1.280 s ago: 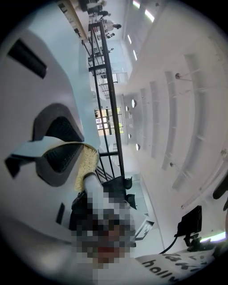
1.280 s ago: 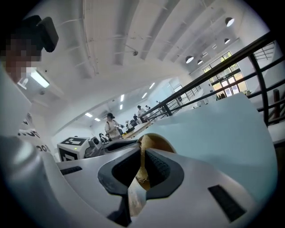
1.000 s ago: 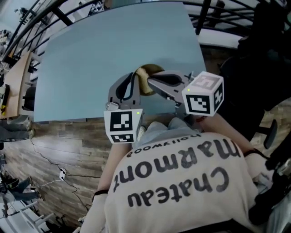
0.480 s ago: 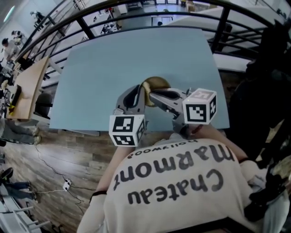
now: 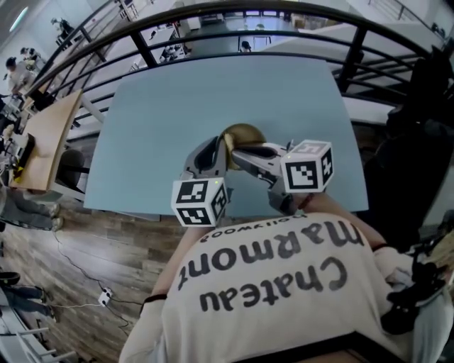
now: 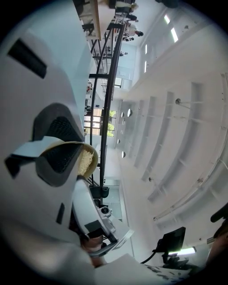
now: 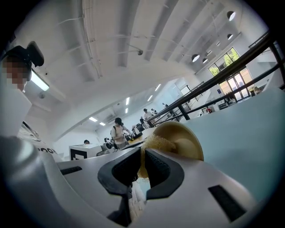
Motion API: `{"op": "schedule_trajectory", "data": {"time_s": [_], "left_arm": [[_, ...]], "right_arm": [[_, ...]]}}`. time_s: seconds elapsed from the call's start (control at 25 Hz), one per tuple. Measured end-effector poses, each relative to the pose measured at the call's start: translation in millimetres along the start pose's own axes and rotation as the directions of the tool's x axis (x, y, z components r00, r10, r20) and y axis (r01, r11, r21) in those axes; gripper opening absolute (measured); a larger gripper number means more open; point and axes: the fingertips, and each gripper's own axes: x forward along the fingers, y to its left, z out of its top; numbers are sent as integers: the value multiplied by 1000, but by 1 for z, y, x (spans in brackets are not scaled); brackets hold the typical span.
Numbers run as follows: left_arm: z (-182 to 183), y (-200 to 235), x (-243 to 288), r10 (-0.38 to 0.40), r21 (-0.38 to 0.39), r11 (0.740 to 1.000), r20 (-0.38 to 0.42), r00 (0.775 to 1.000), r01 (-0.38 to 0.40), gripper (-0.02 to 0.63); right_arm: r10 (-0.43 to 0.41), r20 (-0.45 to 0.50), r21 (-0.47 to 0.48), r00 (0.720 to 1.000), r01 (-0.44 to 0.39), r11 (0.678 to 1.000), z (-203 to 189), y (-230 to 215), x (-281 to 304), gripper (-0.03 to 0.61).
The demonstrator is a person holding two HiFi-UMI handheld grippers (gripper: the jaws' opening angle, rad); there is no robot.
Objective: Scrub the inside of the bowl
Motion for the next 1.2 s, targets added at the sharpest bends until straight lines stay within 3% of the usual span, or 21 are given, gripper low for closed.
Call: {"op": "schedule_trajectory", "data": {"time_s": [0.44, 0.68, 0.92, 1.2], "left_arm": [[-5, 38, 12, 2, 12, 1000, -4, 1000, -1, 17], [-15, 44, 15, -14, -15, 1000, -13, 1000, 14, 18], [-19, 44, 15, -19, -28, 999, -18, 1000, 19, 23], [-27, 53, 12, -27, -48, 998, -25, 999, 26, 25]], "right_arm": [[-24, -118, -83, 993, 15, 996, -15, -3, 34, 52], [-102, -181, -132, 978, 78, 988, -33, -15, 35, 52], [-214, -247, -282, 945, 141, 949, -42, -28, 27, 52], [-300, -249, -320, 921, 214, 923, -50, -45, 18, 52]]}}
